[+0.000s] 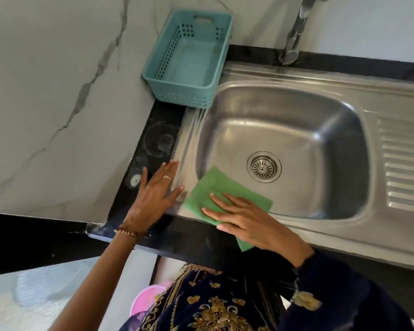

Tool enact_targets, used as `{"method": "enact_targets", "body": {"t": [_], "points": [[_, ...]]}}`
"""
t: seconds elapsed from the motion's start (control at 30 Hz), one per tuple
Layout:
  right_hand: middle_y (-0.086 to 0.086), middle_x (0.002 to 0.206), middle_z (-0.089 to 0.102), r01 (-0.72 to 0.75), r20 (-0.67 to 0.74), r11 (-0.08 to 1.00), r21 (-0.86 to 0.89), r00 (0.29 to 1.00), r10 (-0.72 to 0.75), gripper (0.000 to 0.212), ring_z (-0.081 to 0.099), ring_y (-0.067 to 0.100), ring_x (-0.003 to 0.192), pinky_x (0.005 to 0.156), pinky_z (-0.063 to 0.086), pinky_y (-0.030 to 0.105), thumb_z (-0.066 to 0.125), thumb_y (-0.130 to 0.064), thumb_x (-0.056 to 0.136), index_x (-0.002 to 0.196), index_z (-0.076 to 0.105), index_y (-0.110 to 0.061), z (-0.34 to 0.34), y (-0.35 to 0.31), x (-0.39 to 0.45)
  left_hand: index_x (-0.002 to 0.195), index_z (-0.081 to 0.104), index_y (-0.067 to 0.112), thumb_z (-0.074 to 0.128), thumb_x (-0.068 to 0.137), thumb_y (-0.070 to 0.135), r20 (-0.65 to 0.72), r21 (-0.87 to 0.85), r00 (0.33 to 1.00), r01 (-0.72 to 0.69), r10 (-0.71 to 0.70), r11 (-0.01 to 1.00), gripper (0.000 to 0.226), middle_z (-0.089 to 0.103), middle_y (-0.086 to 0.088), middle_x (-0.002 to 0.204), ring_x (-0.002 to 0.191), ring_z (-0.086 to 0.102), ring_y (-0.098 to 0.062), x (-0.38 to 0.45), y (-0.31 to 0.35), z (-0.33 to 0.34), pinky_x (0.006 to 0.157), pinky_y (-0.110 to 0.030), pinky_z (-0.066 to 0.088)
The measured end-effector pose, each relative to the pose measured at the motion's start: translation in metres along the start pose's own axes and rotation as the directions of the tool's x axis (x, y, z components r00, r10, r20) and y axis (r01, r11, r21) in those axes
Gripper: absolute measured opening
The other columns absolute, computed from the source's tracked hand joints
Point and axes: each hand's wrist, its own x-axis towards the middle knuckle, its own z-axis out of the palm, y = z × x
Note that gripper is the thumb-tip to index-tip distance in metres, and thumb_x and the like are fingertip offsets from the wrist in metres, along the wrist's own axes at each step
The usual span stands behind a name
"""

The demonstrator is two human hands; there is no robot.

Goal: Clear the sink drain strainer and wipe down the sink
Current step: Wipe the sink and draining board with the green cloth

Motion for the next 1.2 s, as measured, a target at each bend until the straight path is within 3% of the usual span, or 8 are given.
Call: {"method": "enact_targets", "body": {"t": [0.17, 0.37, 0.57, 0.77, 0.9, 0.97, 1.07, 1.2], "points": [[-0.013, 0.157, -0.011, -0.090, -0.089, 0.996, -0.025, 0.992, 0.087, 0.047, -0.006, 0.030, 0.147, 0.115, 0.010, 0.053, 0.025, -0.043, 0.100, 0.146, 0.015, -0.045, 0.004, -0.036, 0.067, 0.139, -0.012, 0.045, 0.037, 0.097, 0.032, -0.005, -0.029, 0.996, -0.084, 0.084, 0.996, 0.065, 0.004, 0.011, 0.154, 0.145, 0.000, -0.010, -0.006, 0.000, 0.002, 0.113, -0.043, -0.019], [-0.001, 0.161, 0.000, -0.225, -0.204, 0.974, -0.028, 0.955, 0.215, 0.049, 0.000, 0.035, 0.147, 0.116, 0.011, 0.056, 0.022, -0.043, 0.100, 0.147, 0.015, -0.034, 0.011, -0.058, 0.088, 0.140, -0.008, 0.040, 0.003, 0.074, 0.077, -0.041, -0.053, 0.999, -0.001, -0.001, 0.999, 0.076, 0.005, 0.007, 0.158, 0.144, 0.003, -0.002, 0.015, 0.007, -0.010, 0.111, -0.041, -0.023], [-0.006, 0.160, 0.002, -0.247, -0.180, 0.968, -0.039, 0.955, 0.236, 0.057, 0.007, 0.027, 0.147, 0.117, 0.009, 0.050, 0.007, -0.049, 0.092, 0.148, 0.007, -0.039, 0.019, -0.051, 0.056, 0.147, 0.011, 0.023, 0.033, 0.094, 0.047, -0.001, 0.049, 0.999, -0.054, 0.055, 0.997, 0.063, 0.015, -0.001, 0.157, 0.145, 0.010, -0.012, 0.043, 0.011, -0.010, 0.119, -0.039, 0.001], [0.005, 0.160, -0.009, -0.312, -0.214, 0.930, 0.193, 0.912, 0.351, 0.053, 0.001, 0.034, 0.147, 0.116, 0.018, 0.053, 0.020, -0.036, 0.101, 0.150, 0.004, -0.026, 0.008, -0.039, 0.117, 0.147, 0.017, 0.019, 0.034, 0.094, 0.044, 0.000, 0.058, 0.999, -0.032, 0.032, 0.998, 0.061, 0.017, -0.006, 0.156, 0.145, 0.011, -0.017, 0.071, 0.015, -0.011, 0.119, -0.040, 0.004], [-0.003, 0.150, -0.035, -0.125, -0.410, 0.907, 0.402, 0.861, 0.300, 0.062, -0.023, 0.040, 0.141, 0.121, -0.004, 0.040, 0.021, -0.022, 0.103, 0.140, -0.029, -0.021, -0.010, -0.021, 0.161, 0.147, 0.014, 0.021, 0.033, 0.093, 0.047, -0.032, 0.094, 0.999, -0.020, 0.023, 0.995, 0.063, 0.006, -0.004, 0.158, 0.146, 0.001, -0.016, 0.087, 0.023, -0.012, 0.117, -0.036, -0.004], [-0.008, 0.147, -0.026, -0.026, -0.470, 0.820, 0.571, 0.809, 0.353, 0.060, -0.028, 0.033, 0.141, 0.120, -0.007, 0.038, 0.031, -0.021, 0.102, 0.139, -0.016, -0.022, -0.020, -0.011, 0.174, 0.147, 0.013, 0.021, 0.034, 0.094, 0.047, -0.037, 0.093, 0.999, -0.019, 0.023, 0.995, 0.062, 0.005, -0.004, 0.158, 0.146, 0.002, -0.016, 0.094, 0.027, -0.008, 0.117, -0.036, -0.002], [0.001, 0.148, -0.019, 0.004, -0.531, 0.812, 0.583, 0.758, 0.378, 0.054, -0.022, 0.037, 0.142, 0.120, -0.006, 0.047, 0.035, -0.034, 0.100, 0.139, -0.001, -0.022, -0.028, 0.004, 0.189, 0.147, 0.012, 0.020, 0.031, 0.094, 0.046, -0.035, 0.085, 0.999, -0.025, 0.029, 0.996, 0.062, 0.006, -0.003, 0.158, 0.146, 0.003, -0.017, 0.103, 0.031, -0.003, 0.117, -0.034, -0.001], [0.000, 0.153, -0.016, 0.124, -0.491, 0.615, 0.779, 0.731, 0.475, 0.060, -0.020, 0.025, 0.145, 0.121, -0.007, 0.035, 0.041, -0.011, 0.100, 0.141, -0.001, -0.022, -0.039, 0.008, 0.195, 0.147, 0.011, 0.017, 0.011, 0.085, 0.060, -0.022, 0.055, 1.000, 0.014, -0.012, 0.998, 0.076, 0.007, -0.003, 0.158, 0.146, 0.001, -0.014, 0.108, 0.034, 0.002, 0.119, -0.034, -0.001]]}}
